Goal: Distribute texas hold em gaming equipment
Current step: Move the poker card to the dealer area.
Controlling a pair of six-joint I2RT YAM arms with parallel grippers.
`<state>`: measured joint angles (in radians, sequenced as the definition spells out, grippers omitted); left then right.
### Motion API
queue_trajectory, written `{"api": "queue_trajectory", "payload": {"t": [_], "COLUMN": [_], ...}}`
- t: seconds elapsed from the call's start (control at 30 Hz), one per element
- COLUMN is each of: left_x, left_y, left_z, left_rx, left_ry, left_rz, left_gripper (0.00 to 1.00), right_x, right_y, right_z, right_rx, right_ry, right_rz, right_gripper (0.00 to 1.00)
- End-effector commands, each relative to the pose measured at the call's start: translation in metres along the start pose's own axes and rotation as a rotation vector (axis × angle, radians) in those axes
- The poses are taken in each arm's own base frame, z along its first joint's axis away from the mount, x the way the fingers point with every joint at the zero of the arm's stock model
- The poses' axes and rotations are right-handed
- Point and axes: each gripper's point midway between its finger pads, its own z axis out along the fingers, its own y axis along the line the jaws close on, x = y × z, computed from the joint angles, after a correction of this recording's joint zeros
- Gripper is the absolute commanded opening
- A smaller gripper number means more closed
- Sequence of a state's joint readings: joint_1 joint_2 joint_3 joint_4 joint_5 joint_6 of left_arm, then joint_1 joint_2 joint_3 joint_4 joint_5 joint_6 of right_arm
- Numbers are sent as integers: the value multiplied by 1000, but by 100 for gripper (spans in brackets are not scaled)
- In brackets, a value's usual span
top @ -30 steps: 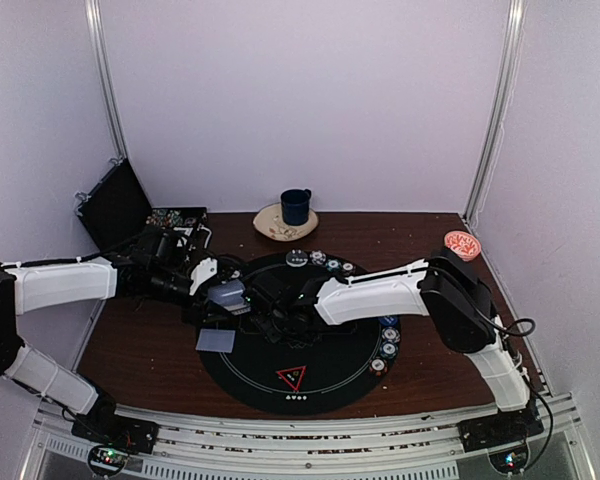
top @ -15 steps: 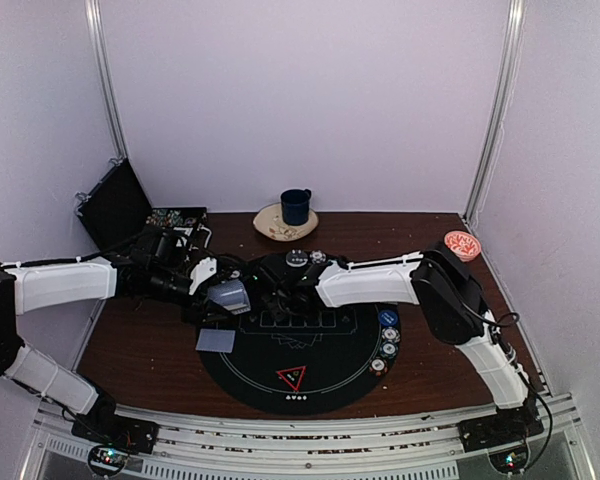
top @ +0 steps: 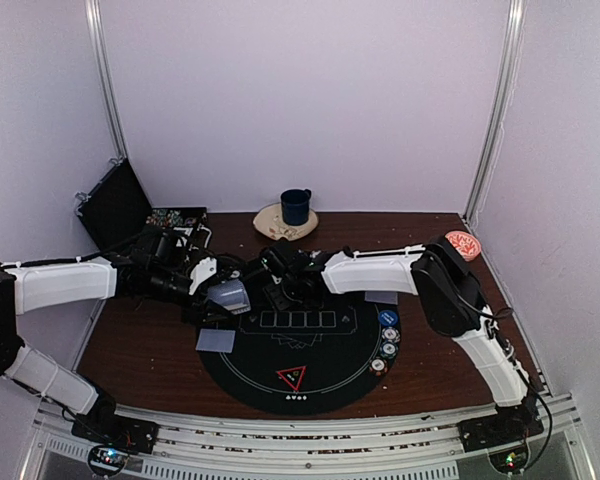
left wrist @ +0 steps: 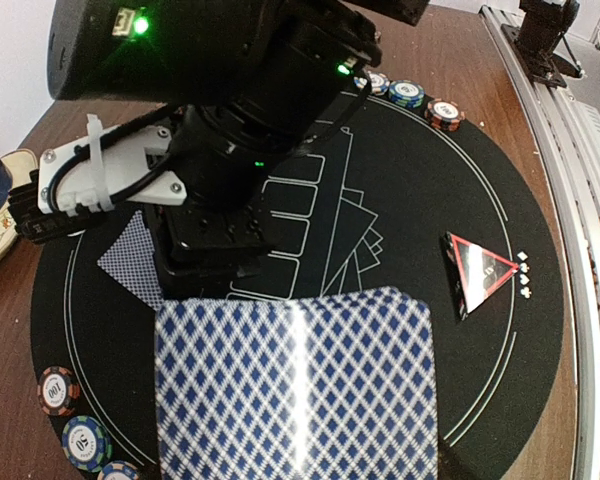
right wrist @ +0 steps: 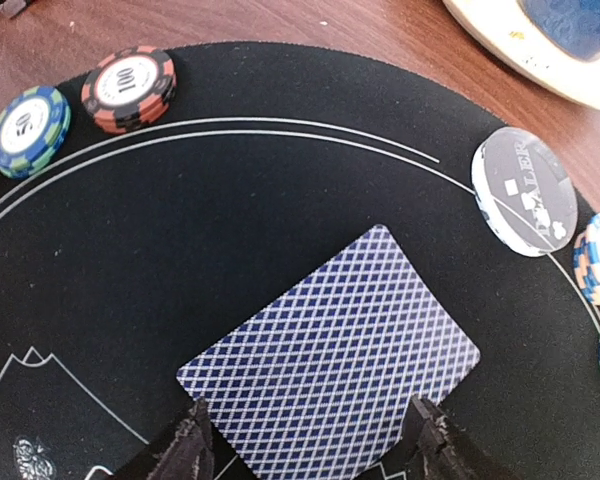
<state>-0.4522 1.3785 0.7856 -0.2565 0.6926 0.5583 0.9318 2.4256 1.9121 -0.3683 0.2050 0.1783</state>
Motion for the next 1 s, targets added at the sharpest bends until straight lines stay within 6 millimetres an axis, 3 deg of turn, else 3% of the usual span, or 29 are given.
{"api": "queue_trajectory", "payload": {"t": [0.0, 0.17, 0.3, 0.5, 0.97], "left_x": [-20, -20, -21, -22, -22], "left_y": [8, 8, 8, 7, 7], "left_z": [-6, -6, -7, -7, -8], "left_rx": [-15, -14, -16, -17, -17], "left_ry": [-57, -56, -60, -61, -62], "left_rz": [33, 30, 33, 32, 34], "left_gripper": [3, 3, 3, 3, 3], "right_x": [-11, -25, -20, -1, 21], "right_y": [2, -3, 0, 10, 0], "right_z": [-20, -42, -46, -31, 2], "right_rx": [-80, -93, -123, -155, -66], "right_ry": [-20, -57, -46, 15, 85], "right_rz": [47, 147, 203, 264, 295], "right_gripper": [72, 81, 85, 85, 85]}}
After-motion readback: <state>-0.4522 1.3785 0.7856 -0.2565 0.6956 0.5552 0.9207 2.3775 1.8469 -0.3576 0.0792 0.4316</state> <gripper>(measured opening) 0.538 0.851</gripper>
